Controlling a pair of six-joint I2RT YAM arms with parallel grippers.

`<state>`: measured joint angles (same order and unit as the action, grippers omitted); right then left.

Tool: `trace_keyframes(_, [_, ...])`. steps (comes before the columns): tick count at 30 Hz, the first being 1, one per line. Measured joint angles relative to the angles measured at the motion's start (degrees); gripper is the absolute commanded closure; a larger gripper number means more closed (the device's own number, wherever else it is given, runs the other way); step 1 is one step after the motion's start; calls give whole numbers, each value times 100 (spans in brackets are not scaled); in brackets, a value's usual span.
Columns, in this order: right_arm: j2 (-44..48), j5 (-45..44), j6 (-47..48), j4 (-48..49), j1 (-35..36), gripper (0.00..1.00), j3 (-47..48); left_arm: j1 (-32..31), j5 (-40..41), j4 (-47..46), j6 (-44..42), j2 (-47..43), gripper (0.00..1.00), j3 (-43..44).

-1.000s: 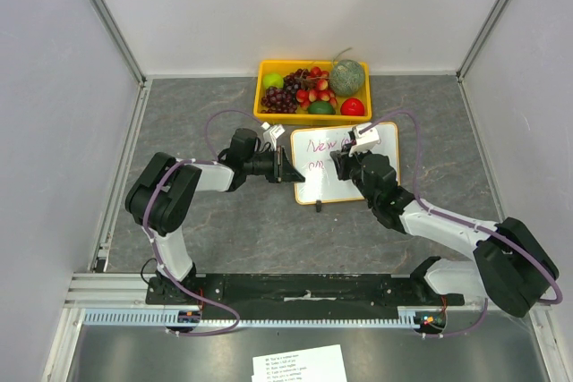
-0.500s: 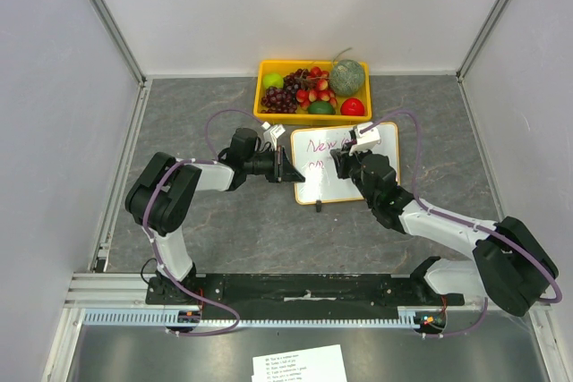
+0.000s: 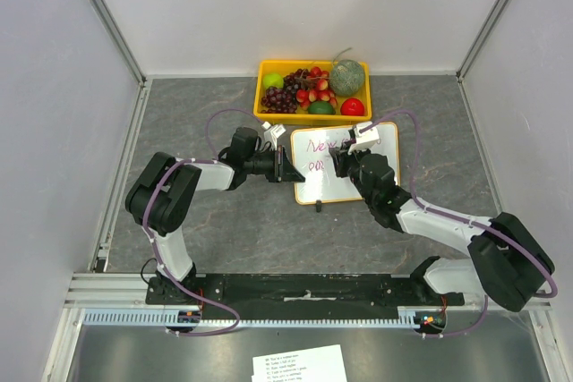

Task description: Write a sentence on the whiteboard

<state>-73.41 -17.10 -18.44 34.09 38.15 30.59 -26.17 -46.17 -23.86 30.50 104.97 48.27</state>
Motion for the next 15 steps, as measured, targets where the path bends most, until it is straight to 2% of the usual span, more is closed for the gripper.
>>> trace_keyframes(15, [-42, -28, -136, -31, 11, 100, 26, 0, 11, 111, -37, 4, 98, 50])
